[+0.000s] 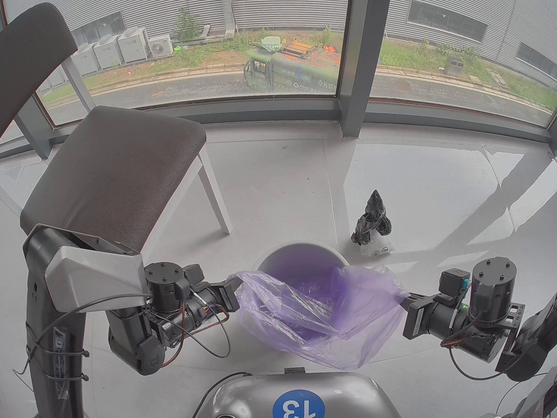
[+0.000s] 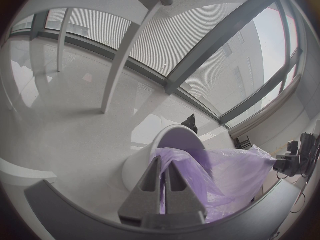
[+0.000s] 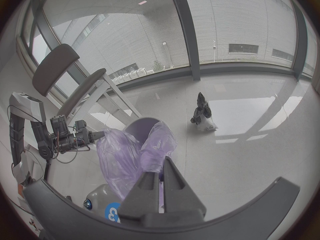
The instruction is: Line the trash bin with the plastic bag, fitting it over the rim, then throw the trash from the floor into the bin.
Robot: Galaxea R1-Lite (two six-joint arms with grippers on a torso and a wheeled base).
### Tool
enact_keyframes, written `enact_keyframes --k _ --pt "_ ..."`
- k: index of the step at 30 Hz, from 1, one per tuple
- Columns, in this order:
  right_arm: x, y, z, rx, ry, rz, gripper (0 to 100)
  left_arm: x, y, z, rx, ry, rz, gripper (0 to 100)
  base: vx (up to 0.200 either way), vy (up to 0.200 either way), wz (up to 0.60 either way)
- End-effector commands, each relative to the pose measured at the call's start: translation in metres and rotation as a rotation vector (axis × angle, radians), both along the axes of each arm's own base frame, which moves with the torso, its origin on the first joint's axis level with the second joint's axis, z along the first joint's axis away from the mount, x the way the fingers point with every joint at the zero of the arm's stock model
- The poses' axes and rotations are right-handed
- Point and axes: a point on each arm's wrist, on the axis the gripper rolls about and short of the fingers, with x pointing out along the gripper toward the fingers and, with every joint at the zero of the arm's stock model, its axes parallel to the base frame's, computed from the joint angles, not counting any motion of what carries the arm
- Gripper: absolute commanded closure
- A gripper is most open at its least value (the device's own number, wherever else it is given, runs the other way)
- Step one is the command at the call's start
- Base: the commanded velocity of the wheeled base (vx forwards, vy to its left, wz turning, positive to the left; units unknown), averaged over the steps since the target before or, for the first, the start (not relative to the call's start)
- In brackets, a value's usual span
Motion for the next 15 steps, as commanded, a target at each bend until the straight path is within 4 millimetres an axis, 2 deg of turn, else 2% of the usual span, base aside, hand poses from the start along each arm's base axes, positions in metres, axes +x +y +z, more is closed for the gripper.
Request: enact_keyframes --k 1,15 --pt "-0.0033 -0.0049 -0.0096 -0.016 0.038 -0.011 100 -0.0035 0.0041 0.0070 0.000 -0.019 0.034 100 0.000 0.000 0.00" --pt "-0.0050 -0.0040 -0.0155 -0.010 0.039 -0.006 100 -0.0107 0.0040 0.0026 0.084 -0.033 0.049 100 0.000 0.000 0.00"
